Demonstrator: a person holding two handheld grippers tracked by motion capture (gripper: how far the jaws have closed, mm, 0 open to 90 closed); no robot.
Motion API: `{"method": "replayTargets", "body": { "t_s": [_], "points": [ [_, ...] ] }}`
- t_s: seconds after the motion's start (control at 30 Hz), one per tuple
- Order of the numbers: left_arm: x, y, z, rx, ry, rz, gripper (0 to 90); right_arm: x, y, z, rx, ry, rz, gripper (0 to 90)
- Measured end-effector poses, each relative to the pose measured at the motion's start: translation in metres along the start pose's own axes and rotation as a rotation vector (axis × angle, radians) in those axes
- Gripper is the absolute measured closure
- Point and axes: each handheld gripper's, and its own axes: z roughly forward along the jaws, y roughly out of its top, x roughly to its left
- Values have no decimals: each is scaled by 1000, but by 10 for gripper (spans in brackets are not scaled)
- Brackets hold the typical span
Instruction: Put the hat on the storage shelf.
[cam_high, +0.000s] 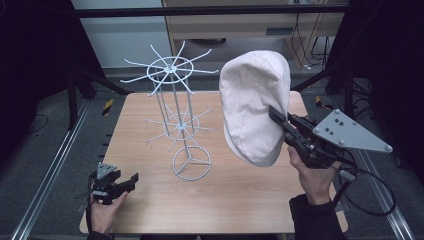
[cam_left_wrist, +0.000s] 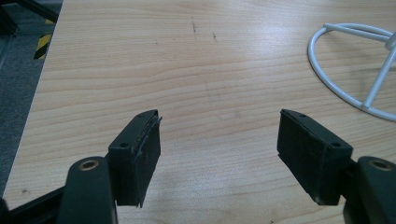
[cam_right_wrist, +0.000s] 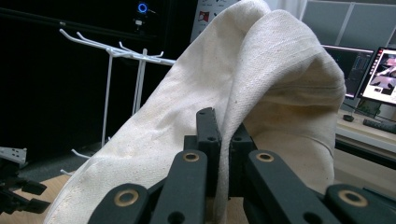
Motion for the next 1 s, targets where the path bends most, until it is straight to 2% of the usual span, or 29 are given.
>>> {"method": "replayTargets", "body": {
  "t_s": [0.37, 0.6, 0.87, 1.0],
  "points": [
    [1, 0, 0, -2, 1, 0, 302, 3, 14, 9, -33, 8, -6, 882],
    [0, 0, 1, 2, -4, -5, 303, 3, 21, 25, -37, 26, -5, 882],
    [0, 0, 0, 1, -4, -6, 304, 10, 16, 47, -18, 63, -6, 882],
    [0, -1, 0, 2, -5, -5, 304, 13, 13, 51, -9, 76, -9, 882]
  ]
}}
